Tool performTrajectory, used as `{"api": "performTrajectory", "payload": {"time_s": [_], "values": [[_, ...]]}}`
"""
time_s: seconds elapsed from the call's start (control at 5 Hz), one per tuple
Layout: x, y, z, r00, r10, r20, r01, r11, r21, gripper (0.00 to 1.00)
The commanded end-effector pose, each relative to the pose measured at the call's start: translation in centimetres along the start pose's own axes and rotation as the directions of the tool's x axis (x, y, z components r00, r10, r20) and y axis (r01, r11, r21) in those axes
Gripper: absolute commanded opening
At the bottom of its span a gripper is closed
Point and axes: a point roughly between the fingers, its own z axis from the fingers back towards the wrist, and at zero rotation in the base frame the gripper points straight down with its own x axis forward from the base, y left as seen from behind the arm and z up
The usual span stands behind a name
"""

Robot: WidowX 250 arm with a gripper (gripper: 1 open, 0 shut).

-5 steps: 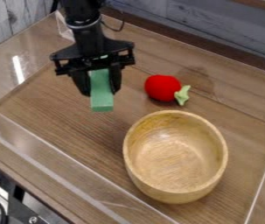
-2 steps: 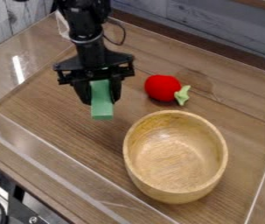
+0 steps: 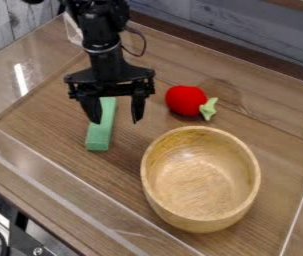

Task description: Remove the green block from the brown bowl and put it on the table

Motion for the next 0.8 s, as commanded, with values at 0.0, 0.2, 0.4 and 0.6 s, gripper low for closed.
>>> {"api": "performTrajectory", "payload": {"time_s": [0.0,0.2,0.4,0.6], "values": [[1.3,-0.3,3.2,0.997,0.001,0.071,0.002,0.999,-0.041,1.00],[1.9,-0.8,5.1,0.996,0.003,0.088,0.004,0.997,-0.081,1.00],[3.2,-3.3,6.0,0.994,0.006,0.112,0.006,0.995,-0.104,1.00],[4.8,-6.1,5.8,0.991,-0.028,0.133,0.044,0.992,-0.119,1.00]]}}
